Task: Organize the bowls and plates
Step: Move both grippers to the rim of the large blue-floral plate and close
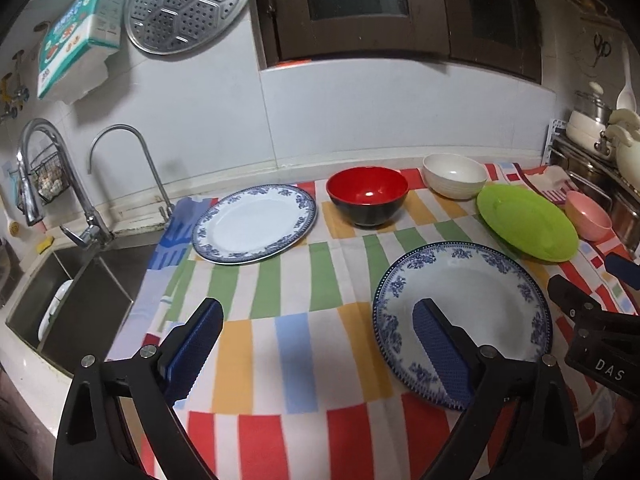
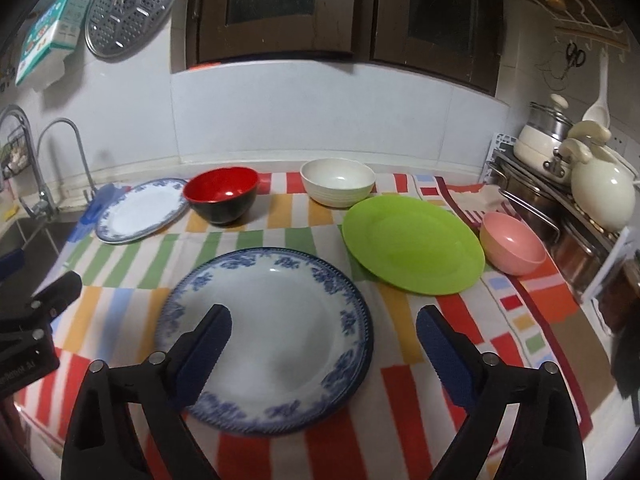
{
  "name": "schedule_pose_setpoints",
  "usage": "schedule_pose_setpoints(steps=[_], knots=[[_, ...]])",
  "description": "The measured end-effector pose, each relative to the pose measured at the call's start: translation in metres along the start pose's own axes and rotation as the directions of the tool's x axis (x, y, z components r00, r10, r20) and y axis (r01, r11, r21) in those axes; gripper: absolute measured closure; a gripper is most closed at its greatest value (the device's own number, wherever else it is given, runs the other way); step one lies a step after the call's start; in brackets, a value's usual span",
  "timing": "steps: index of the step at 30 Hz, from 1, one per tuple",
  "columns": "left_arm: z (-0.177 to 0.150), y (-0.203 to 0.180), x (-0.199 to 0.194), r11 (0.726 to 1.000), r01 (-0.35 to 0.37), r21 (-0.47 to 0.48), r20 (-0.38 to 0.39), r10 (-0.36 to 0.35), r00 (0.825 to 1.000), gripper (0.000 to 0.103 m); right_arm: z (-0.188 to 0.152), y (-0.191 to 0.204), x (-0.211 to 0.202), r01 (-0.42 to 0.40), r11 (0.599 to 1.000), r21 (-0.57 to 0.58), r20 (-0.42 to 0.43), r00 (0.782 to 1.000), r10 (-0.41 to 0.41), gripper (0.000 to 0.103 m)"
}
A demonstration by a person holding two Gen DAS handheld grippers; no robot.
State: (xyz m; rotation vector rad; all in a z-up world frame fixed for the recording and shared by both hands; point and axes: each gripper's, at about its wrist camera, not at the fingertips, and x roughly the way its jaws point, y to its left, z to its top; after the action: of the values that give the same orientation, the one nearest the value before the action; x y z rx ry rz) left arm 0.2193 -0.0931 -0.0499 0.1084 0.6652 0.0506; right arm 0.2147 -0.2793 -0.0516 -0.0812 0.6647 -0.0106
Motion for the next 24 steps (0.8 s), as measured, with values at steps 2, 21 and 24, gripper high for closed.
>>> schedule_pose_setpoints(steps=[2,21,24], knots=[[0.002,-0.005,0.013,1.0,0.014,-0.001,-0.024,-0.014,1.0,0.009,0.001,-0.005,0.012,0.0,1.0,0.003,-0.016,1.0,0.0,0.013],[-0.027,-0.042,0.099,0.991,0.131,0.006,-0.228,-0.126,0.965,0.039,-0.027,-0.026,0.095,0.009,1.0,0.029,-0.189,0.982,-0.003,0.046],[-0.028,-0.043,0.105,0.989,0.151,-0.002,-0.247,-0.147,0.958,0.047,-0.027,-0.026,0.099,0.014,1.0,0.021,-0.188,0.982,-0.009,0.049]])
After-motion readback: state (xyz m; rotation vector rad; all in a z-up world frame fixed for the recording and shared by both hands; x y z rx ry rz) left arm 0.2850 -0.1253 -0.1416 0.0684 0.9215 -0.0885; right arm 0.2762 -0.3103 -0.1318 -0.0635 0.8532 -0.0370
